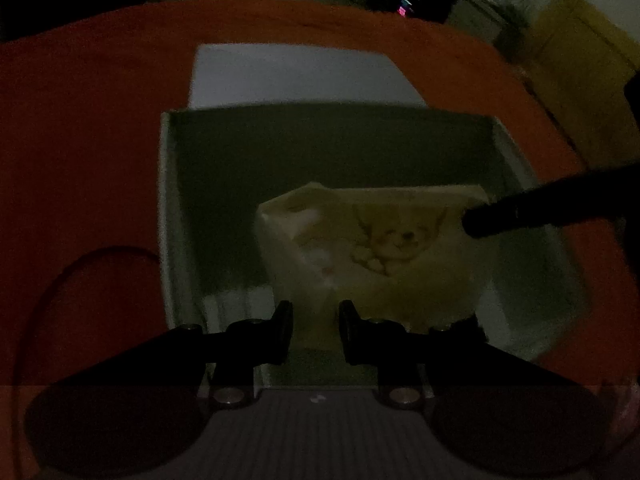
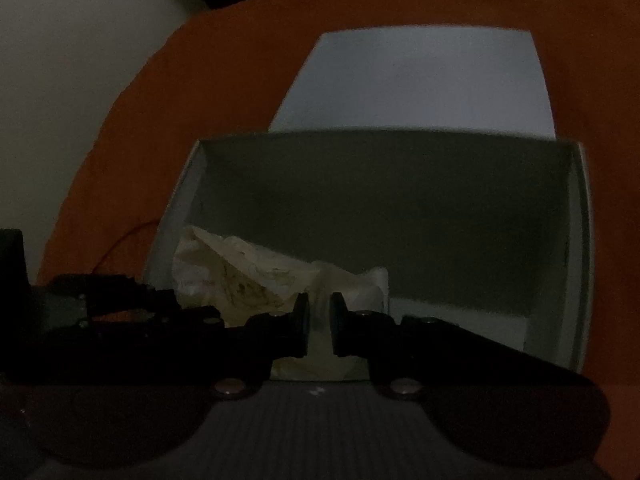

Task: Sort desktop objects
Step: 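Carry the plastic bag into the white box with both tools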

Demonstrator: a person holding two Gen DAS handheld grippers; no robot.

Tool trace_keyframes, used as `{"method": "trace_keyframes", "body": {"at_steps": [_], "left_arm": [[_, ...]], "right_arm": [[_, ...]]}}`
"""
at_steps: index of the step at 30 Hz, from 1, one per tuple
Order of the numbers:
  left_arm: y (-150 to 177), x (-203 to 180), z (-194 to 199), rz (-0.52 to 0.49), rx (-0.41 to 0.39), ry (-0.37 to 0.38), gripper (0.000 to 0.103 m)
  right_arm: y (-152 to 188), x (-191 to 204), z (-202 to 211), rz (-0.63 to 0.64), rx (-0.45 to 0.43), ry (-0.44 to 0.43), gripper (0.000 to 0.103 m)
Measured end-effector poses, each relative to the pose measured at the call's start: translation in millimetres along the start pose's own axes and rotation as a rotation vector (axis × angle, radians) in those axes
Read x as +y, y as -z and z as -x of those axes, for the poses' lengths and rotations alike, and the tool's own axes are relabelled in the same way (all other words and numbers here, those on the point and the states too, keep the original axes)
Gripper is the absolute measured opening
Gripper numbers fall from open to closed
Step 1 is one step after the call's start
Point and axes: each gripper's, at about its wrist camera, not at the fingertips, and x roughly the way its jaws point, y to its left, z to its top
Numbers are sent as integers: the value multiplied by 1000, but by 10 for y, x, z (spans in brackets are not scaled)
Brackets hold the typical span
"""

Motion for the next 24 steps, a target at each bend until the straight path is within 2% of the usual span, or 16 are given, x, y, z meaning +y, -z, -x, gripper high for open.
{"method": "trace_keyframes", "body": {"at_steps": [5, 13, 18, 24], "left_arm": [[58, -38, -107, -42, 24, 1, 21], [199, -46, -247, -70, 103, 2, 21], [265, -92, -245, -75, 106, 0, 21], [277, -111, -237, -83, 100, -4, 22]], "right_arm": [[118, 14, -77, 95, 10, 36, 12], [263, 45, -279, 154, 86, 43, 12], [382, 26, -318, 160, 113, 47, 12], [340, 31, -291, 149, 115, 45, 13]]}}
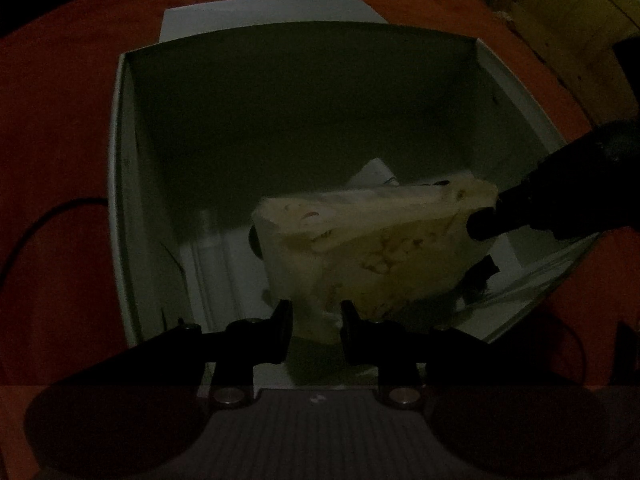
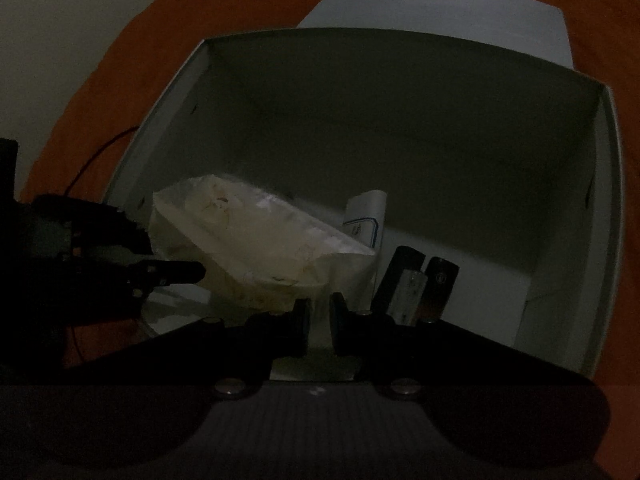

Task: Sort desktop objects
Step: 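Carry the plastic bag into the white box with both tools, then open both tools to release the bag and withdraw them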

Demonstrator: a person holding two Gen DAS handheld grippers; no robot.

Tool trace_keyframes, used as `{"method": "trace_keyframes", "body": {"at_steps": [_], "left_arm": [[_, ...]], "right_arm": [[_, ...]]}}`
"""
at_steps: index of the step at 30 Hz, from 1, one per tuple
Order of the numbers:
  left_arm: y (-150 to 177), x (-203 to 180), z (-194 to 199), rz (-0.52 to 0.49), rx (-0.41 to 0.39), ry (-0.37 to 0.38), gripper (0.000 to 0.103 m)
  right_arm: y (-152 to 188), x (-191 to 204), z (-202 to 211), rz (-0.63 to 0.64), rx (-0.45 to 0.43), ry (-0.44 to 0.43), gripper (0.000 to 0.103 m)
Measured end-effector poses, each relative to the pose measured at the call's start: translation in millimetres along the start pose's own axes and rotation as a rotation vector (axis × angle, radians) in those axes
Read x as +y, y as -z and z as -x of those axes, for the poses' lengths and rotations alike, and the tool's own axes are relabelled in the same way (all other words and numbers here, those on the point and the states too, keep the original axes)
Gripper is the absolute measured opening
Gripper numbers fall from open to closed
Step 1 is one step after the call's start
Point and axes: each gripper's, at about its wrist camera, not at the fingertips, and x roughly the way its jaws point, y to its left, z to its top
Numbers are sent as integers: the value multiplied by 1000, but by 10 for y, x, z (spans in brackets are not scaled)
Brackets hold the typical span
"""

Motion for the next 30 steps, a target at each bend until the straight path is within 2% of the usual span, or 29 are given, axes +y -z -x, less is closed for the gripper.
{"method": "trace_keyframes", "body": {"at_steps": [3, 4, 5, 6, 8, 10, 12, 17, 22, 25, 27, 30], "left_arm": [[-3, -19, 8, -5, -8, -6, 26], [-6, -25, 22, -11, -10, -2, 33], [-11, -42, 36, -21, -13, 6, 42], [-15, -64, 57, -34, -19, 14, 48], [-22, -121, 137, -76, -44, 23, 72], [-27, -160, 250, -113, -94, -5, 92], [-45, -155, 353, -132, -127, 5, 92], [-101, -74, 514, -126, -135, 56, 92], [-203, 72, 598, -47, -102, 75, 92], [-291, 173, 643, 16, -75, 81, 92], [-388, 252, 670, 51, -65, 87, 92], [-566, 353, 718, 60, -89, 77, 92]], "right_arm": [[-23, -37, -1, -19, 1, -3, 19], [-45, -64, 3, -27, 3, -1, 23], [-74, -90, 19, -40, 8, 2, 32], [-96, -110, 37, -47, 7, 4, 35], [-140, -134, 111, -47, -12, 7, 36], [-179, -153, 192, -45, -25, 3, 38], [-218, -173, 278, -47, -41, 7, 40], [-290, -202, 442, -53, -70, 15, 44], [-361, -230, 560, -94, -80, 21, 49], [-464, -265, 638, -145, -75, 18, 58], [-553, -288, 711, -180, -89, 25, 73], [-698, -313, 810, -198, -109, 36, 82]]}}
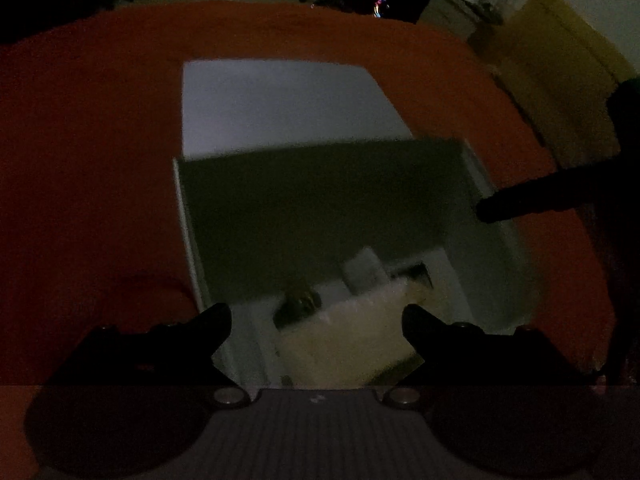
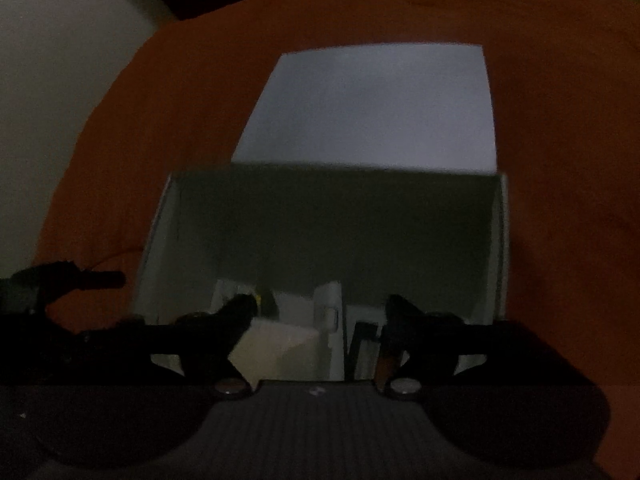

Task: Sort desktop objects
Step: 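Open both tools to release the bag and withdraw them, then move both tools to the white box lid and close on its edge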

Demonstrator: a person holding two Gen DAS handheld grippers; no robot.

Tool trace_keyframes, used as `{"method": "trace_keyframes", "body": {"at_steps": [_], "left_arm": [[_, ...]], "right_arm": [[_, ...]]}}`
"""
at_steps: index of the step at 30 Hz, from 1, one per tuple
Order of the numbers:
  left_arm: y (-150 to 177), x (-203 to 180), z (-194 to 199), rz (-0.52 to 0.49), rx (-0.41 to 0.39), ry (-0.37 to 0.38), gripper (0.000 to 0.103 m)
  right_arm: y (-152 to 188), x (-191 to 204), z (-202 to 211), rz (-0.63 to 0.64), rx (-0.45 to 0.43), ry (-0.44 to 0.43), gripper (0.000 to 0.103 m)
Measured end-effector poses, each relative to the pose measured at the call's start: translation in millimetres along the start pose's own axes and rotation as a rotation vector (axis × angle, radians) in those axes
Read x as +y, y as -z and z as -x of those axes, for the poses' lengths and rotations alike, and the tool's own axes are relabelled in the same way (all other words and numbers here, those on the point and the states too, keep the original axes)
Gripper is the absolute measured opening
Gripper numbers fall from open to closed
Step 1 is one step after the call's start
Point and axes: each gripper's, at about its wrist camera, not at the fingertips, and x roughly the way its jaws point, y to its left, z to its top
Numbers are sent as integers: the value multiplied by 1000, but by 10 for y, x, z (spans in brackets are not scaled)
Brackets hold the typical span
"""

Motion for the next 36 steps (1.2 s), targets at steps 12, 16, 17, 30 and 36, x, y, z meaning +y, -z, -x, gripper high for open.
{"method": "trace_keyframes", "body": {"at_steps": [12, 16, 17, 30, 36], "left_arm": [[-772, 642, -202, 84, -81, -40, 97], [-916, 780, -443, 107, -50, -41, 97], [-939, 812, -504, 111, -40, -43, 97], [-1338, 1293, -1143, 177, 63, -47, 97], [-1579, 1374, -1361, 163, 69, -35, 97]], "right_arm": [[-593, -376, 168, 65, -101, 16, 86], [-757, -596, 115, 23, -120, 23, 88], [-806, -655, 94, 8, -117, 27, 88], [-1263, -1282, -225, -110, -111, 56, 92], [-1476, -1507, -446, -159, -84, 82, 93]]}}
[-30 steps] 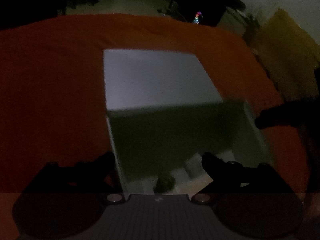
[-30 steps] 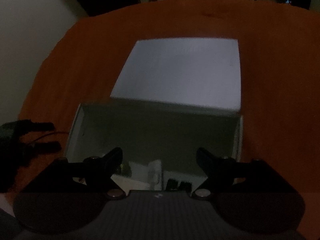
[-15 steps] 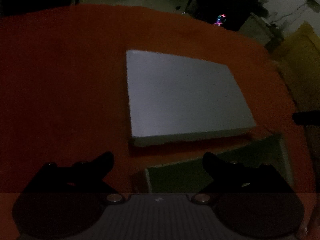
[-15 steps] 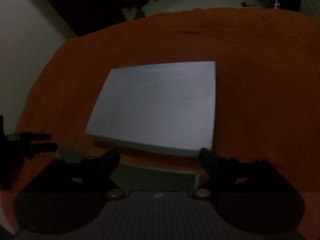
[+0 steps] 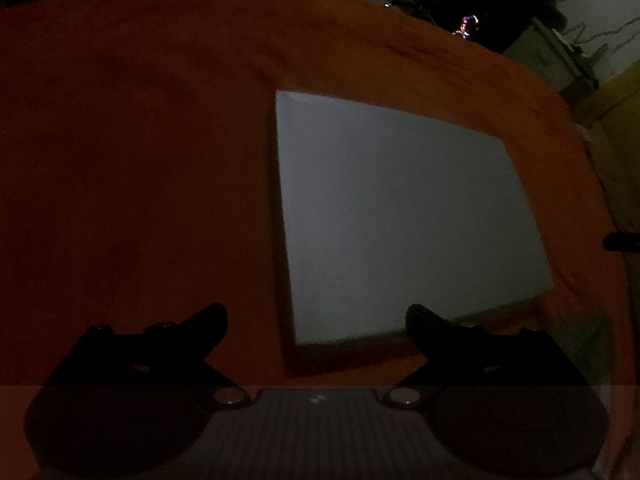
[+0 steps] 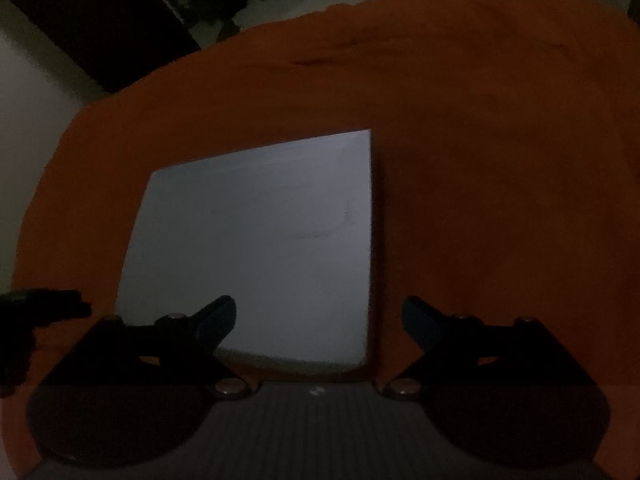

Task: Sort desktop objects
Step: 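Move both tools to the white box lid and close on its edge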

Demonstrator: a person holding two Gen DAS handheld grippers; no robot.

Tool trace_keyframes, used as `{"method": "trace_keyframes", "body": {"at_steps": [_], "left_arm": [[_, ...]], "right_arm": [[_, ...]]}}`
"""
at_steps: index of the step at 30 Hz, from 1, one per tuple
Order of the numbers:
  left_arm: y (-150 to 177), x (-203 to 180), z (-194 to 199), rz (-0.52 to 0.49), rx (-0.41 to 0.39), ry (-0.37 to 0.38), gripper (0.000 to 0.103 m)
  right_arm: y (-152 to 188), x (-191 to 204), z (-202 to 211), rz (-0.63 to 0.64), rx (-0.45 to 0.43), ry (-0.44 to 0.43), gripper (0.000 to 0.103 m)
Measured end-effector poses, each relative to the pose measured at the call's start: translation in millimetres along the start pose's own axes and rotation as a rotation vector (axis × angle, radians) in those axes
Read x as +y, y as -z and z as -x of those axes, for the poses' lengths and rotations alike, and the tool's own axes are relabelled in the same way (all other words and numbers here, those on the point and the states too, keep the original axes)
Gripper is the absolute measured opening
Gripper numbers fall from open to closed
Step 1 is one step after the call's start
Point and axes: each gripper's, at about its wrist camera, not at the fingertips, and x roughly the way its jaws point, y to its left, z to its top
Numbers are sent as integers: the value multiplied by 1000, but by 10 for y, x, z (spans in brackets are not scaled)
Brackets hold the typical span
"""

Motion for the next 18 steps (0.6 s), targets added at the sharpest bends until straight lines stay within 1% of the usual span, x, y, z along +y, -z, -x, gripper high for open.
{"method": "trace_keyframes", "body": {"at_steps": [4, 6, 8, 9, 11, 14, 18], "left_arm": [[-174, 17, -174, 9, 9, 14, 97], [-239, 30, -267, 8, 7, -6, 97], [-292, 48, -355, 9, -3, -50, 97], [-319, 69, -399, 16, -1, -58, 97], [-361, 123, -474, 36, 5, -53, 97], [-408, 169, -558, 40, 1, -52, 97], [-458, 211, -681, 51, 12, -29, 97]], "right_arm": [[-152, -89, -174, -19, 9, 0, 95], [-202, -129, -251, -23, 10, 14, 97], [-241, -164, -343, -29, 10, 21, 98], [-259, -179, -383, -32, 9, 23, 99], [-302, -229, -480, -36, 18, 26, 99], [-356, -299, -617, -44, 30, 33, 101], [-413, -367, -766, -51, 30, 33, 102]]}}
